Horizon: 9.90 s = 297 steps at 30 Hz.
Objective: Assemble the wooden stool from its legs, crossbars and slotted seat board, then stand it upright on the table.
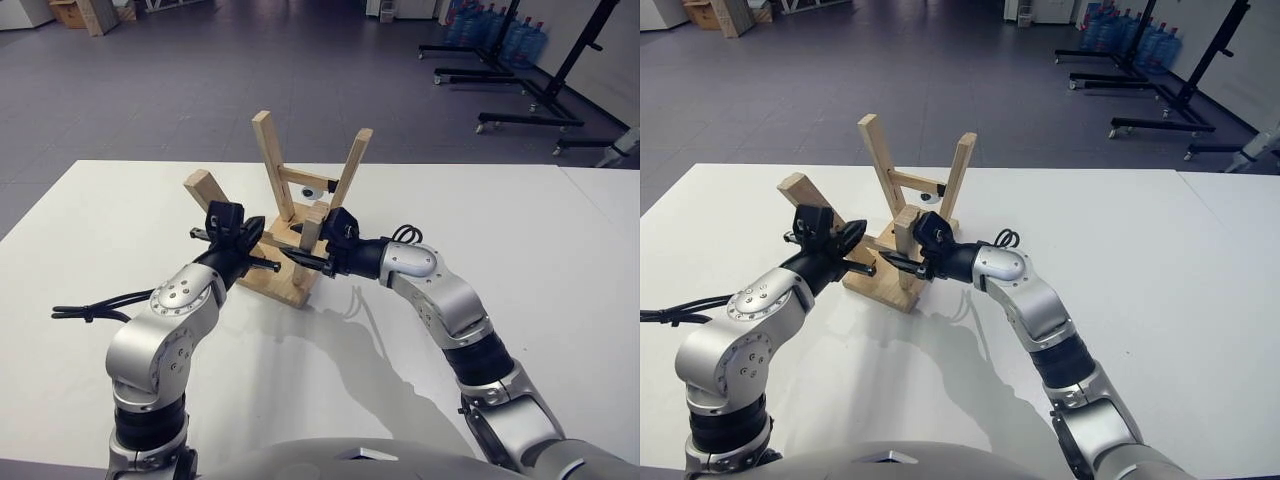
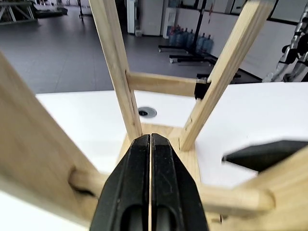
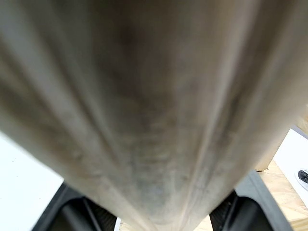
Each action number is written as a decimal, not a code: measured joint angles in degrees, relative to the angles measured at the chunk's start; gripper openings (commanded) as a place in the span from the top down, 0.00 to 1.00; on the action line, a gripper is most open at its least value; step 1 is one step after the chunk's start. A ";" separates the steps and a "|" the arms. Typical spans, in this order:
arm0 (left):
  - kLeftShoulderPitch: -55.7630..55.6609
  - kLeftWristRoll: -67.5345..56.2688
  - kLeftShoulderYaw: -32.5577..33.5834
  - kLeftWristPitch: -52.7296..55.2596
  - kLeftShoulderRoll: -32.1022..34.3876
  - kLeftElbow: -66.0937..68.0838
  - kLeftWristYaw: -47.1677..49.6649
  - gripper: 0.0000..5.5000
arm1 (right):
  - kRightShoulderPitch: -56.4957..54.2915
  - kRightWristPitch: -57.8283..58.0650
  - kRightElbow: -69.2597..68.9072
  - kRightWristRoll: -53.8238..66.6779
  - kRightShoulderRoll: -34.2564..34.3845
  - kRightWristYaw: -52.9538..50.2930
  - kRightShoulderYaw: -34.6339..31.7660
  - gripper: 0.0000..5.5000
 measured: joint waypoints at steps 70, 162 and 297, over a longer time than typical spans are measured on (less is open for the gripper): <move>-5.25 -4.47 6.16 -1.34 -0.10 4.38 -2.45 1.00 | 8.85 3.63 4.16 5.52 -1.76 -0.99 -1.07 0.41; 10.63 28.69 -23.22 -22.11 21.92 18.62 -19.59 0.08 | 0.96 -3.41 12.56 -4.51 -11.77 -2.35 -16.57 0.02; 8.36 -13.69 12.65 -38.31 32.46 28.48 -66.14 0.08 | 13.64 -0.90 5.47 26.14 -26.40 31.05 -36.48 0.02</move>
